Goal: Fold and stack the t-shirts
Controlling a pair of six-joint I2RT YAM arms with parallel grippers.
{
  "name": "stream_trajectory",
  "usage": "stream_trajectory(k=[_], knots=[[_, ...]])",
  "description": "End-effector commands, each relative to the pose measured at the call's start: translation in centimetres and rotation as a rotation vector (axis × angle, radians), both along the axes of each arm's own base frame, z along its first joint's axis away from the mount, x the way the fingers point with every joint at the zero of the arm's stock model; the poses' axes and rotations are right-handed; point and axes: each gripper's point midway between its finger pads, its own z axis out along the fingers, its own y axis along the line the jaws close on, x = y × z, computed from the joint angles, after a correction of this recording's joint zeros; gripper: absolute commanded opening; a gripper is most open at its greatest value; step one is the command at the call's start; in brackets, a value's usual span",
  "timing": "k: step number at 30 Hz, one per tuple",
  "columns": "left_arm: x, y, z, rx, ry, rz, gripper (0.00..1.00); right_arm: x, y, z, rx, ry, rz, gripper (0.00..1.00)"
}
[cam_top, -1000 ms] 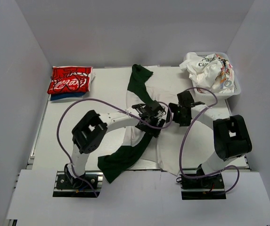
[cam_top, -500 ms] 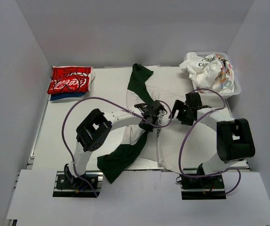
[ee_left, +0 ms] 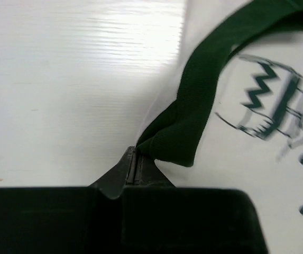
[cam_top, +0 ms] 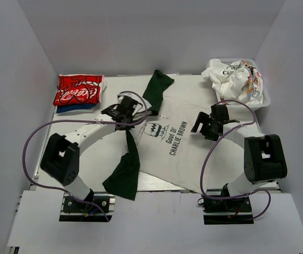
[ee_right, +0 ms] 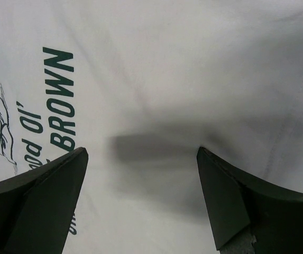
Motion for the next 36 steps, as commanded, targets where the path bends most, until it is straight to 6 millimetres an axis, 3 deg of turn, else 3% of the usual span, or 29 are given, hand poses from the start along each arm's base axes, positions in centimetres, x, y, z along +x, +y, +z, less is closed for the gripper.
stream_trajectory(k=[1,2,4,6,9,12,13,14,15,16,17,20,21,22,23,24,27,30,31,32,33,35,36], knots=[[1.4,3.7,1.4,-0.025,-0.071,0.137,0.0,-3.8,-2.2,-3.9,-0.085,0.175,-0.029,0.9],[2.0,5.8,1.1,-0.012,-0.068,0.195,0.0,-3.9,-2.3,-4.1,-0.085,0.183,-0.032,0.9],[3.0,7.5,1.0,-0.012,-0.075,0.23,0.0,-4.0,-2.4,-4.3,-0.088,0.191,-0.031,0.9],[4.1,10.4,0.0,0.001,-0.049,0.301,0.0,-4.2,-2.5,-4.5,-0.093,0.201,-0.029,0.9],[4.3,14.1,-1.3,0.017,0.002,0.371,0.0,-3.9,-3.3,-4.6,-0.122,0.208,-0.049,0.9],[5.8,16.2,-1.4,-0.028,-0.009,0.382,0.26,-3.7,-3.7,-4.8,-0.138,0.217,-0.052,0.9],[6.1,16.8,-1.5,-0.026,-0.003,0.381,0.26,-3.6,-4.5,-4.8,-0.147,0.217,-0.077,0.9],[6.5,17.2,-1.5,-0.028,0.002,0.372,0.51,-3.7,-4.1,-4.9,-0.156,0.22,-0.064,0.9],[6.8,18.0,-1.5,-0.034,0.007,0.391,0.67,-3.8,-4.4,-5.0,-0.169,0.231,-0.072,0.9],[7.8,18.4,-0.6,-0.032,-0.006,0.395,0.75,-3.4,-4.8,-4.8,-0.184,0.224,-0.083,0.9],[7.3,18.7,-1.3,-0.01,0.042,0.401,0.78,-3.5,-5.0,-4.8,-0.19,0.231,-0.089,0.9],[8.2,18.8,0.5,-0.033,0.032,0.402,0.87,-3.4,-4.9,-4.6,-0.185,0.232,-0.081,0.9],[8.5,18.3,1.9,-0.064,0.003,0.386,1.0,-3.3,-4.7,-4.4,-0.183,0.225,-0.069,0.9],[8.7,16.3,2.8,-0.105,-0.016,0.299,1.0,-3.2,-4.7,-4.3,-0.185,0.218,-0.055,0.9],[8.9,16.0,3.8,-0.106,-0.043,0.243,1.0,-3.0,-4.5,-4.1,-0.186,0.211,-0.051,0.9],[9.0,13.2,4.4,-0.191,-0.054,0.13,1.0,-2.9,-4.6,-4.0,-0.189,0.207,-0.042,0.9],[9.1,8.6,6.5,-0.293,-0.103,-0.077,1.0,-2.9,-4.6,-4.0,-0.195,0.205,-0.033,0.9],[9.4,4.3,5.1,-0.291,-0.062,-0.229,1.0,-2.9,-4.7,-4.2,-0.197,0.211,-0.03,0.9],[10.0,3.0,5.6,-0.29,-0.064,-0.275,1.0,-2.9,-4.7,-4.2,-0.197,0.213,-0.029,0.9],[10.1,1.8,5.0,-0.288,-0.043,-0.31,1.0,-2.9,-4.6,-4.3,-0.197,0.216,-0.028,0.9],[10.7,-0.7,4.1,-0.29,-0.019,-0.369,1.0,-2.8,-4.7,-4.3,-0.197,0.214,-0.029,0.9],[10.3,-3.8,2.9,-0.295,0.035,-0.457,1.0,-2.9,-4.7,-4.5,-0.197,0.224,-0.031,0.9],[10.9,-5.2,3.6,-0.315,0.022,-0.508,1.0,-2.9,-4.9,-4.6,-0.201,0.227,-0.034,0.9]])
